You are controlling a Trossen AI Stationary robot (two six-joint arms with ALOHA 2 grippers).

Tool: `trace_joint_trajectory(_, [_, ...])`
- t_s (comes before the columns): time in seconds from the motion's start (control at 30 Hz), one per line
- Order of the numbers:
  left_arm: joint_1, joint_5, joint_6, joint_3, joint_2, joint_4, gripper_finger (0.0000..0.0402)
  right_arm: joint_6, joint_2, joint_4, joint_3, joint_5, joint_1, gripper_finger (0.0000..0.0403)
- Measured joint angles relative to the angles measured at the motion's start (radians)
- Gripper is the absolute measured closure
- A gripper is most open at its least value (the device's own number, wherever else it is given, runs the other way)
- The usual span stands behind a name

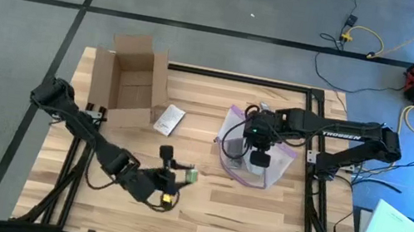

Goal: Unpack boxes
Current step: Put the green charger adapter into the zip bag

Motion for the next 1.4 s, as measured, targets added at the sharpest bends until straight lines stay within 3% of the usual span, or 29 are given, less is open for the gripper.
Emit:
trace_joint_trajectory(0.17, [0.024, 0.101, -0.292, -0.021, 0.125, 0.341, 0.0243, 0.048, 0.000, 0.039, 0.000, 0.000, 0.000, 0.0403])
trace_joint_trajectory(0.47, [0.148, 0.036, -0.661, 0.080, 0.453, 0.596, 0.0243, 0.120, 0.045, 0.081, 0.000, -0.002, 0.000, 0.0403])
trace_joint_trajectory(0.63, [0.229, 0.154, -0.608, 0.260, 0.617, 0.620, 0.0243, 0.108, 0.090, 0.081, 0.000, -0.009, 0.000, 0.0403])
trace_joint_trajectory(0.87, [0.314, 0.150, -0.377, 0.437, 0.691, 0.451, 0.0232, 0.064, 0.124, 0.077, 0.000, -0.010, 0.000, 0.0403])
trace_joint_trajectory(0.97, [0.363, 0.151, -0.313, 0.441, 0.697, 0.381, 0.0200, 0.060, 0.125, 0.079, 0.000, -0.010, 0.000, 0.0403])
trace_joint_trajectory(1.23, [0.468, 0.175, -0.336, 0.442, 0.696, 0.272, 0.0089, 0.043, 0.125, 0.075, 0.000, -0.010, -0.001, 0.0403])
trace_joint_trajectory(1.4, [0.469, 0.348, -0.387, 0.442, 0.669, 0.228, 0.0064, 0.040, 0.125, 0.070, 0.000, -0.010, 0.000, 0.0403])
